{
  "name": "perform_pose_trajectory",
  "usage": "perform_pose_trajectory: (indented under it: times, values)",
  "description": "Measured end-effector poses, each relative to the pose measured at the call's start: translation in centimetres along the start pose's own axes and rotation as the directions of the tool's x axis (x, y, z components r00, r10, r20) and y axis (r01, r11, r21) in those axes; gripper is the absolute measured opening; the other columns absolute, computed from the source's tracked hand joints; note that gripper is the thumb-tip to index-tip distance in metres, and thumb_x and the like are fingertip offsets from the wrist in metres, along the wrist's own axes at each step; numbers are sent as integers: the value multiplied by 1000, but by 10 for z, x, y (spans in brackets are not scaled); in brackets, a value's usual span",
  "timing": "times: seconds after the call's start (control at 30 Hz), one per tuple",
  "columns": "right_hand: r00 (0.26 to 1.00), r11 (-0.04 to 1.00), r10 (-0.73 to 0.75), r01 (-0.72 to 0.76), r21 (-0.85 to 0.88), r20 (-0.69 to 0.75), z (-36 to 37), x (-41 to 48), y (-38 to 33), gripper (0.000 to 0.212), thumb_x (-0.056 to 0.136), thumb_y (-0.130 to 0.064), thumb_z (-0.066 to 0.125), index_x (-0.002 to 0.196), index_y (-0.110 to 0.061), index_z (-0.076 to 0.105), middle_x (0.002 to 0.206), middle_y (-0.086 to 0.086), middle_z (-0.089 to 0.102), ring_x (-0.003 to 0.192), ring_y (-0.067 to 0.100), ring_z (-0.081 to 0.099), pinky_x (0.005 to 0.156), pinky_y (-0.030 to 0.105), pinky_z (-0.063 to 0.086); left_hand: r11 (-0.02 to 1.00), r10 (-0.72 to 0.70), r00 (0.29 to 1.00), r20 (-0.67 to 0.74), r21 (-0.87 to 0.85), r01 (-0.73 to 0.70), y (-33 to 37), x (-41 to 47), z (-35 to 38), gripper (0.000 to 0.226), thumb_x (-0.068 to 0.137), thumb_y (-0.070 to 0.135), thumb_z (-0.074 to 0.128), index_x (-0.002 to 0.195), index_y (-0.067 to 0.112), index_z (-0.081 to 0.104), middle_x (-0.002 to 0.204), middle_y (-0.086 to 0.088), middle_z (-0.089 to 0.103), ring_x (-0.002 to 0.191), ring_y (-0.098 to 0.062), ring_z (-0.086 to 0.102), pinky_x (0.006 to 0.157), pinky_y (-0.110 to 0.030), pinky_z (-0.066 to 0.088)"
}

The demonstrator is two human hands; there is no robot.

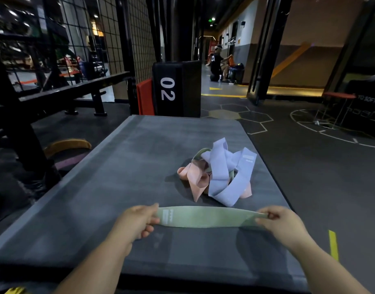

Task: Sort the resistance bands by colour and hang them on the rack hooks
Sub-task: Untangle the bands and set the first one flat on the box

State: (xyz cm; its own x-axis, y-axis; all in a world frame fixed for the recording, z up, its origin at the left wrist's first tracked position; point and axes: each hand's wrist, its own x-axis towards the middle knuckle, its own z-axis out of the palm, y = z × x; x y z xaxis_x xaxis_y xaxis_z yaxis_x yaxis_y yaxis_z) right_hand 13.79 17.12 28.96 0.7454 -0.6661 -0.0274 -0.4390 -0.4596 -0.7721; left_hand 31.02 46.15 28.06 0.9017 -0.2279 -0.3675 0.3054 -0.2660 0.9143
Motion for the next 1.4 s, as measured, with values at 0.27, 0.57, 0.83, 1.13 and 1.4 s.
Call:
perform_pose_trajectory:
  times: [0.27, 0.57, 0.83, 1.13, 1.4]
  values:
    - [999, 979, -49, 52, 196, -23, 1, -5, -1, 20, 81, 4, 69, 79, -15, 74, 89, -4, 72, 79, 9, 66, 62, 3, 45, 986, 133, 991, -37, 106, -128, -6, 6, -5, 8, 85, 11, 69, 81, 9, 63, 65, -4, 62, 57, -14, 54, 53, -23, 44]
    - [957, 935, -156, 224, -277, 247, 3, -7, 8, 41, 74, -14, 79, 67, -53, 67, 105, -15, 65, 107, -12, 55, 86, 2, 37, 875, 154, 986, -70, 473, -103, -18, 12, -25, 39, 68, 16, 77, 91, 34, 50, 72, -2, 68, 70, -26, 66, 74, -41, 57]
    - [938, 852, -189, 304, -426, 291, 4, -15, -2, 15, 85, -26, 62, 88, -25, 76, 92, 3, 68, 94, 13, 63, 73, 14, 43, 750, 170, 984, -56, 655, -92, -11, 4, -18, 30, 77, 18, 68, 94, 32, 48, 87, 3, 62, 83, -20, 62, 72, -27, 47]
    - [946, 812, -156, 286, -508, 283, 6, -12, -15, 19, 79, -33, 61, 61, -36, 66, 68, -10, 57, 78, 6, 54, 76, 25, 48, 729, 204, 978, -39, 673, -125, 0, 1, -10, 38, 79, 17, 63, 114, 28, 51, 94, 3, 61, 84, -18, 61, 69, -25, 45]
    - [926, 866, -250, 344, -363, 283, 32, -14, -36, 15, 89, -31, 58, 88, -28, 73, 84, -14, 63, 90, 6, 56, 82, 20, 45, 742, 382, 922, 53, 577, -341, 9, -11, 19, 40, 79, 19, 69, 115, 31, 54, 85, 7, 56, 70, -6, 53, 54, -14, 35]
